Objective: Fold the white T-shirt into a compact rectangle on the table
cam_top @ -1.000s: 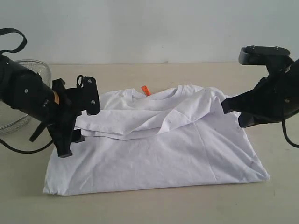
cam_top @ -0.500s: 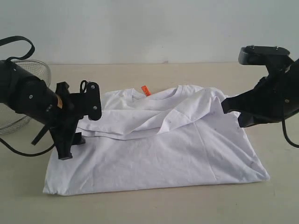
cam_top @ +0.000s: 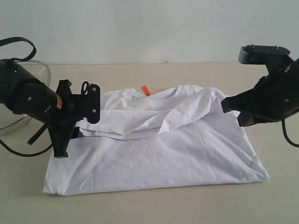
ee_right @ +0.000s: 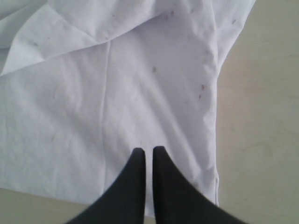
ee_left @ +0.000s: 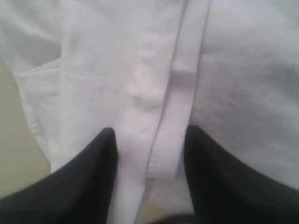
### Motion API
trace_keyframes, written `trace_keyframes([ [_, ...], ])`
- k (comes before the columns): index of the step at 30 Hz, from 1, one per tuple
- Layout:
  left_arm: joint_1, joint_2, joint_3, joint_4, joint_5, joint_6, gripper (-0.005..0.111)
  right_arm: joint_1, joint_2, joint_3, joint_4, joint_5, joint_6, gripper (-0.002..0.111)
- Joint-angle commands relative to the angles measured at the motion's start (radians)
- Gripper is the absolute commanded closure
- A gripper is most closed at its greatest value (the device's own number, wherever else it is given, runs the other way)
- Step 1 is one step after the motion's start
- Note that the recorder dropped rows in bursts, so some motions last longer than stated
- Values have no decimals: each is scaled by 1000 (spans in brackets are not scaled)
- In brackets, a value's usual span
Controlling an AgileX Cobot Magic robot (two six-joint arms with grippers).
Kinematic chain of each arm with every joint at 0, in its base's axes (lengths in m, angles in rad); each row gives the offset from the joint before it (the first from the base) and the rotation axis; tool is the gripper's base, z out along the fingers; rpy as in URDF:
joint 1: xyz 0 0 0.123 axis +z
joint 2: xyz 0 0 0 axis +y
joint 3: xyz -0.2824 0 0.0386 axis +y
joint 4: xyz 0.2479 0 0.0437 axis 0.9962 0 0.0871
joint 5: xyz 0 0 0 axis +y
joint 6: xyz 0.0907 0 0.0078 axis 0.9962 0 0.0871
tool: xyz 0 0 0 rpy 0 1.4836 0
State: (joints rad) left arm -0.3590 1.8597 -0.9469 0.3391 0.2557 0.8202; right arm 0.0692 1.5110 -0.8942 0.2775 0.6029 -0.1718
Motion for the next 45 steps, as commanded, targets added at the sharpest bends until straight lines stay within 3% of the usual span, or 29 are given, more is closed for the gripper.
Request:
trace_keyframes([
  [1, 0, -2, -3, 2, -22, 8, 84, 0, -10, -5, 5, -7, -2, 108],
  [6, 0, -2, -3, 2, -20, 10, 98, 0, -10, -5, 5, -12, -2, 108],
  [17, 0, -4, -7, -3, 2, 6, 94, 0, -10, -5, 8, -19, -2, 108],
  [22, 0, -4, -22, -3, -12, -9, 102, 0, -10, -5, 13, -19, -2, 108],
  [35, 2, -2, -223, -3, -16, -57, 102, 0, -10, -5, 39, -15, -22, 108],
  [45, 82, 50, -355, -3, 44, -161, 102, 0, -10, -5, 39, -14, -22, 108],
])
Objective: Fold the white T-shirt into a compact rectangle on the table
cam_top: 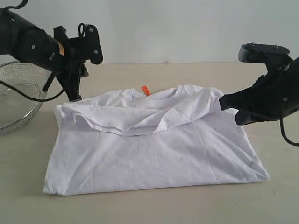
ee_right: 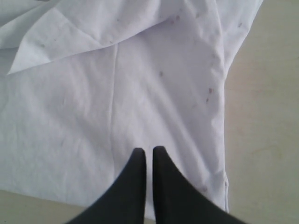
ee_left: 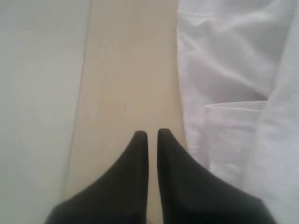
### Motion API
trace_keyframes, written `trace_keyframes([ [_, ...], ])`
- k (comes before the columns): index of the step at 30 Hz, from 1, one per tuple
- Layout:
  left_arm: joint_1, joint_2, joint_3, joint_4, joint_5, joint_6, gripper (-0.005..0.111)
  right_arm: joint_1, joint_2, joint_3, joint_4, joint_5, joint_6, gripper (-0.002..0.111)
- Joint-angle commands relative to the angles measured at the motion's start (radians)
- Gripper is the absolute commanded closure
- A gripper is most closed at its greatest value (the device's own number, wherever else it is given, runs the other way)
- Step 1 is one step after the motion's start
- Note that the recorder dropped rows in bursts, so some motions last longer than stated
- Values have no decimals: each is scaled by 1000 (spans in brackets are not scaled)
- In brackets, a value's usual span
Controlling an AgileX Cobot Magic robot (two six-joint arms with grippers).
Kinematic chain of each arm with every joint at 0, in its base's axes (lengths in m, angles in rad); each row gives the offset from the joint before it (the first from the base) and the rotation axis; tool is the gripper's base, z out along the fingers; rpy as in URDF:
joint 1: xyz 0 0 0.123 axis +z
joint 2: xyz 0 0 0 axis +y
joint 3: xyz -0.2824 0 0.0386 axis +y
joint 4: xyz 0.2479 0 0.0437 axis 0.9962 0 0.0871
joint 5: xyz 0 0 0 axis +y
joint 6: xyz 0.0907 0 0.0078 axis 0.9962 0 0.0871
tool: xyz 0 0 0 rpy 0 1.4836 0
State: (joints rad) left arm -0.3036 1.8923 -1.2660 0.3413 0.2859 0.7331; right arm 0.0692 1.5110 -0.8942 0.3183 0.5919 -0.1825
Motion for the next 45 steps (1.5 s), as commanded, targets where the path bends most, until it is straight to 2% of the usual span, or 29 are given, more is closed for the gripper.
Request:
trace_keyframes([
  [1, 29, 22, -42, -5, 19, -76, 102, 0, -10, -5, 0, -3, -12, 108],
  [5, 31, 16, -50, -5, 61, -87, 102, 0, -10, -5, 0, -5, -18, 108],
  [9, 18, -14, -50, -25, 170, -72, 102, 0, 14, -7, 79, -13, -120, 108],
  [11, 0, -46, -50, -148, 336, 98, 102, 0, 71, -45, 129, 42, -169, 108],
  [15, -7, -84, -50, -471, 538, 356, 102, 0, 143, -83, 132, 66, -169, 108],
  [18, -7, -83, -47, -556, 685, 374, 102, 0, 149, -87, 132, 72, -171, 108],
  [21, -7, -59, -34, -562, 763, 374, 102, 0, 149, -87, 132, 73, -171, 108],
  [24, -7, -13, -23, -564, 744, 374, 102, 0, 149, -87, 132, 78, -171, 108],
  [29, -7, 128, -17, -445, 512, 343, 102, 0, 149, -87, 136, 87, -171, 108],
  [34, -7, 170, -25, -399, 306, 311, 102, 0, 149, -87, 141, 89, -171, 108],
  [38, -7, 170, -123, -209, 280, 107, 102, 0, 150, -87, 141, 87, -171, 108],
  [40, 3, 168, -186, -98, 269, -94, 102, 0, 150, -87, 141, 87, -171, 108],
  [41, 17, 168, -225, -73, 260, -206, 102, 0, 150, -87, 141, 85, -171, 108],
  [45, 42, 168, -275, -75, 344, -300, 102, 0, 154, -87, 141, 68, -171, 108],
])
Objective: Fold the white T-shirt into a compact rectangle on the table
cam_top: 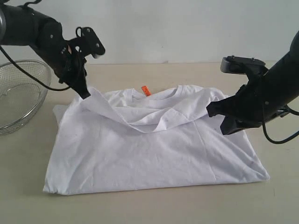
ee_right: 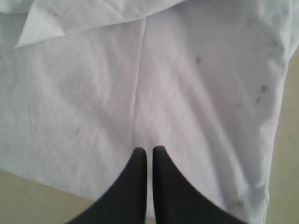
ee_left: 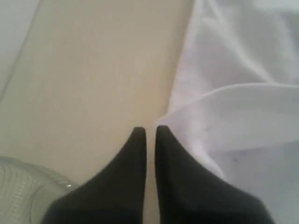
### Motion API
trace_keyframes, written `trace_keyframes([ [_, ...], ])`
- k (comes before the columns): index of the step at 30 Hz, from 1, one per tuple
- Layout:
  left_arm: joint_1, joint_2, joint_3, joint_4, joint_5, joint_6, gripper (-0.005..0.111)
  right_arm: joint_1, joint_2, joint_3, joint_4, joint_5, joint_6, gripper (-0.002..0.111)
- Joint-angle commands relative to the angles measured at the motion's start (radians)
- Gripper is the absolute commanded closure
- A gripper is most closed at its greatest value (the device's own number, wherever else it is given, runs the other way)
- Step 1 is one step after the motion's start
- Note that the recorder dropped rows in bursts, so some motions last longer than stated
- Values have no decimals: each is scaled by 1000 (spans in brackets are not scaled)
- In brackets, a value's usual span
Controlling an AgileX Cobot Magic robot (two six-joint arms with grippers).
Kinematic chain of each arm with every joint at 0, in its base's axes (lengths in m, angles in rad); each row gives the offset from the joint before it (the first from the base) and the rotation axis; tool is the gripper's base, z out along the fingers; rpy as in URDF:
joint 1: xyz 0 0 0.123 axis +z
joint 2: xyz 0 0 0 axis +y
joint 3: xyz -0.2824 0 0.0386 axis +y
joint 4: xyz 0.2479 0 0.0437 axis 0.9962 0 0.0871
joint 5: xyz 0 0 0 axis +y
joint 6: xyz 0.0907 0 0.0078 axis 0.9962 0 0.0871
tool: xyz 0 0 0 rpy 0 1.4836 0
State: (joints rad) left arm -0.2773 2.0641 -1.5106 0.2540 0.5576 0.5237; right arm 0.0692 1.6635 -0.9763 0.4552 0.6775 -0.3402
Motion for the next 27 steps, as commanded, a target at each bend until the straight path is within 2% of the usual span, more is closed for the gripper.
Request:
trace_keyframes([
  [1, 18, -6, -30, 17, 104, -90, 102, 0, 3, -5, 4, -25, -13, 108],
  [5, 18, -22, -30, -19, 206, -90, 102, 0, 14, -5, 6, -95, -18, 108],
  [10, 15, -88, -30, -300, 283, 48, 102, 0, 92, -56, 6, -123, -43, 108],
  [12, 12, -126, -30, -418, 352, 111, 102, 0, 142, -97, 6, -129, -48, 108],
  [15, 6, -168, -15, -501, 411, 124, 102, 0, 199, -179, 6, -132, -67, 108],
  [19, -3, -174, 39, -505, 413, 122, 102, 0, 265, -287, 8, -114, -62, 108],
  [27, -3, -170, 236, -504, 304, 120, 102, 0, 381, -480, 19, -61, -53, 108],
])
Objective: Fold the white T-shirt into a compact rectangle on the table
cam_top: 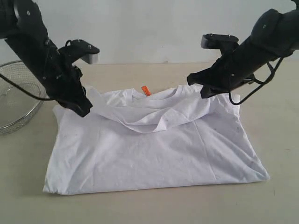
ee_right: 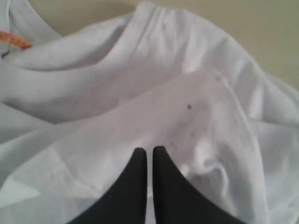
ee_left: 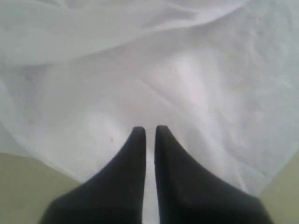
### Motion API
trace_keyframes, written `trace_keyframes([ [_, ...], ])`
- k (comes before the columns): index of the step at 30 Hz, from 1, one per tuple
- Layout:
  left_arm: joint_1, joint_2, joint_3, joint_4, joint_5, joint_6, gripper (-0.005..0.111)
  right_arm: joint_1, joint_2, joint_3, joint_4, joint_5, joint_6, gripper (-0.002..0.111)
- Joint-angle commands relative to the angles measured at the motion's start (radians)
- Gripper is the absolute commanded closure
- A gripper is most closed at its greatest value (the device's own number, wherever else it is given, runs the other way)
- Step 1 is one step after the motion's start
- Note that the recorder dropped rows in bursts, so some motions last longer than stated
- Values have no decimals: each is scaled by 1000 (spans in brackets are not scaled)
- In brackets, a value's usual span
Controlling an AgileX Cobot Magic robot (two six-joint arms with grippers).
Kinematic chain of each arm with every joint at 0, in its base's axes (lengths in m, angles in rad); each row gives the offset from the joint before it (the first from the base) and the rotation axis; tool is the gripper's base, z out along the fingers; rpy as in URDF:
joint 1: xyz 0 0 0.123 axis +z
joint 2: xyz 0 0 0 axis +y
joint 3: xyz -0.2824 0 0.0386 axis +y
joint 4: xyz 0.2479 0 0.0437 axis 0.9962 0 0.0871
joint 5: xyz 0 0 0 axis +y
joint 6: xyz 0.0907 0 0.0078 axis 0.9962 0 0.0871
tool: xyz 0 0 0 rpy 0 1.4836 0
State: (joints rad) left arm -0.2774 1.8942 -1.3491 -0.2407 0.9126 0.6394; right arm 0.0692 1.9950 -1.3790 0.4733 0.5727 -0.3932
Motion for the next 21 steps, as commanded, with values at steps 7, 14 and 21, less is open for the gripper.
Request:
trace_keyframes([
  [7, -3, 0, 160, -9, -91, 0, 102, 0, 125, -139, -8, 81, 2, 108],
  [14, -3, 0, 163, -9, -112, 0, 102, 0, 130, -139, -29, 99, -5, 108],
  [21, -3, 0, 163, -9, -112, -18, 102, -2, 149, -139, -94, 19, 61, 108],
])
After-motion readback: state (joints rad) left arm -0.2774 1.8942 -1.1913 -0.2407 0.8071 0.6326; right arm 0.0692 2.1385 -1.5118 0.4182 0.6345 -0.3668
